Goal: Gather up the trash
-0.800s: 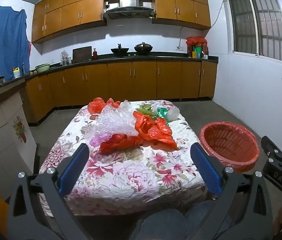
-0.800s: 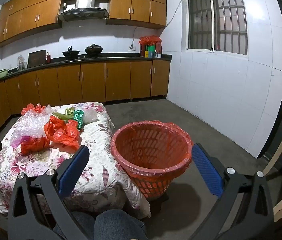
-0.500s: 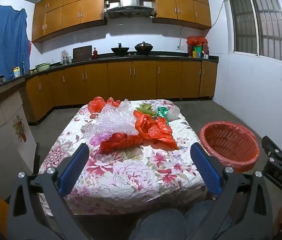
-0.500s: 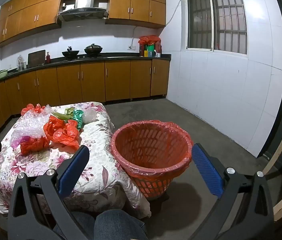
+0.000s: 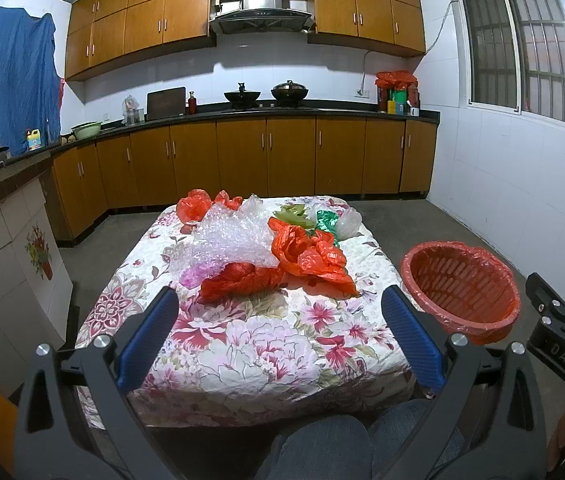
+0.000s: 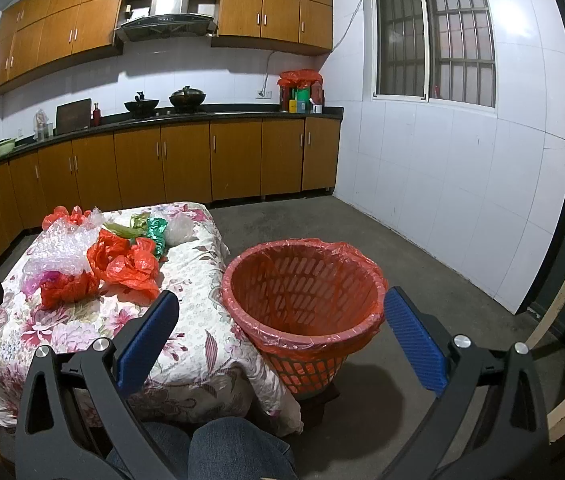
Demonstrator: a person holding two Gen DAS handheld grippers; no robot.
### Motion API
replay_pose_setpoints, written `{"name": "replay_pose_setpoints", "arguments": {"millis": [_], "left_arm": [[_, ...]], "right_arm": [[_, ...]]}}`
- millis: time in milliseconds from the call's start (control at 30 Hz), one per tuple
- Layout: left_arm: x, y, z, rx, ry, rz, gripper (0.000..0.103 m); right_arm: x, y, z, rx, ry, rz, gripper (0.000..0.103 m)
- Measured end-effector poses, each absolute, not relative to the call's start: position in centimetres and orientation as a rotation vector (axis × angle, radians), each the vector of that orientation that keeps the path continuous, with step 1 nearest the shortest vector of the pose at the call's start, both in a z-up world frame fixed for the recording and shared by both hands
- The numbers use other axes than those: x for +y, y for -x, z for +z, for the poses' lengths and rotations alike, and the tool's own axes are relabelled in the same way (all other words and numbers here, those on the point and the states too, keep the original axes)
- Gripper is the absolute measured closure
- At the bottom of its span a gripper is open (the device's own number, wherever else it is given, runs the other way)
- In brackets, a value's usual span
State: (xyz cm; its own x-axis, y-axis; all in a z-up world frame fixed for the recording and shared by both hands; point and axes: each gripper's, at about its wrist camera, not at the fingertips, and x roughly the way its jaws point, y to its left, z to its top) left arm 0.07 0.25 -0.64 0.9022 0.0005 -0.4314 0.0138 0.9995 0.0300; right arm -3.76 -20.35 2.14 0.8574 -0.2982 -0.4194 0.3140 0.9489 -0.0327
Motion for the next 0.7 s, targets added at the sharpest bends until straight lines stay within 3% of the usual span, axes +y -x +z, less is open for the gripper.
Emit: {"name": "replay_pose_setpoints", "arguments": {"millis": [700], "left_arm": [[0.30,-0.20,-0.59,0.452,-0.029,-0.006,0.004]], "right_arm": [[-20.43,3.69,2.07,0.438,-0.039,-0.321,0.002]]}}
